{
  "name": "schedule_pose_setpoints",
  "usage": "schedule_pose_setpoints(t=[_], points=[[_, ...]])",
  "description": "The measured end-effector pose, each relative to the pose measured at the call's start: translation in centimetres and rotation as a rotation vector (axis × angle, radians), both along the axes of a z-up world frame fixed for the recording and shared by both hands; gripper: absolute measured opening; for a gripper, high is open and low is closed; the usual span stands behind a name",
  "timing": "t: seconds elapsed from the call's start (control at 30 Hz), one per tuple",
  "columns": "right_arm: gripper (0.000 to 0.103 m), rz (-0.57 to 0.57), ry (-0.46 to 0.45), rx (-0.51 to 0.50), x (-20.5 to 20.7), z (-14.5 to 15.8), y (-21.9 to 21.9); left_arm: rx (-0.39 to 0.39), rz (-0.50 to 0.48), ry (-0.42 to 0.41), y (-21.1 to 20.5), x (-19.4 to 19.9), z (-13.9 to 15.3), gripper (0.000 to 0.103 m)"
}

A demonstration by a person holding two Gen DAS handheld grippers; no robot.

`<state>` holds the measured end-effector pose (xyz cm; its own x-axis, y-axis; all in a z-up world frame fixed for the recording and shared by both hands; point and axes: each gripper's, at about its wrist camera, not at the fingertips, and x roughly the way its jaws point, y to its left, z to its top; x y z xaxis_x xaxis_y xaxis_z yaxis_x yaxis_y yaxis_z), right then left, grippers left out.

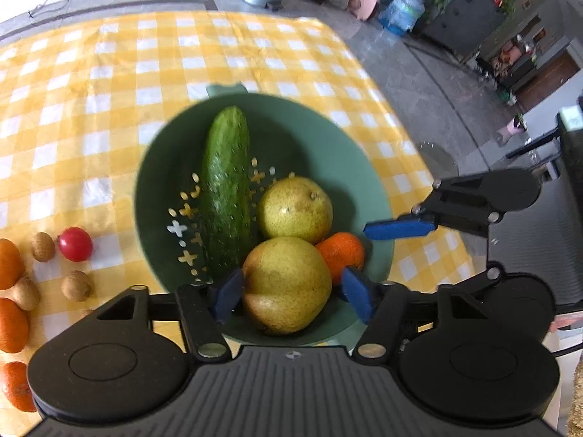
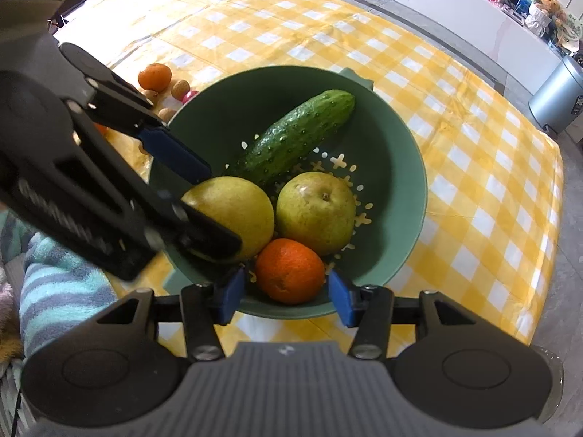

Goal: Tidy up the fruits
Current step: 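Open both grippers to release the pear and orange in the bowl, then lift both grippers away from the bowl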

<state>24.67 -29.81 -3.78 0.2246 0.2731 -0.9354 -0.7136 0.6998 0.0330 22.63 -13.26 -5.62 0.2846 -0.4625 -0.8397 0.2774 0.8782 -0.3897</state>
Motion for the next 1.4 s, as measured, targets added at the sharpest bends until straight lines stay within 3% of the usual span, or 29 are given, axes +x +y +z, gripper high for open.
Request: schedule_pose_setpoints(t=[0.13,0.23,0.6,0.83,0.93,1.03,1.1,1.17,1.4], points=[[0.032,-0.004,0.002,-0.020,0.1,0.0,0.1,-0.013,0.001,-0.001,0.6,-0.3,0.5,0.045],[0.030,0.004,0.001,-0.036,0.2,-0.4,0.3,-0.007,-0.004,0.022,0.6,-0.4,0.2,0.035],[0.031,-0.031,0.061,-0.071,1.6,-0.5,0.8,-0.005,-0.021,0.039,0.3,-0.5,-0.3,0.035],[0.031,-0.046,0.023,-0.083,1.5,0.3,0.7,0.045,-0.039,0.021,-0.8,-0.7,-0.1,0.035],[0.032,-0.051,0.020,-0.093,1.6,0.7,0.7,0.012,-0.035,0.049,-0.6,-0.4,-0.5,0.035],[0.032,-0.042,0.027,-0.102,1.5,0.7,0.9,-0.011,-0.038,0.098,-0.4,0.1,-1.3,0.033],[0.032,-0.036,0.031,-0.112,1.3,0.5,1.1,0.006,-0.054,0.112,-0.9,-0.1,-1.9,0.024],[0.032,-0.036,0.027,-0.115,1.1,0.4,1.1,0.015,-0.064,0.092,-1.2,-0.5,-2.0,0.020],[0.033,-0.048,0.024,-0.103,0.5,0.9,0.7,0.002,-0.041,0.042,-0.5,-0.9,-0.8,0.021]])
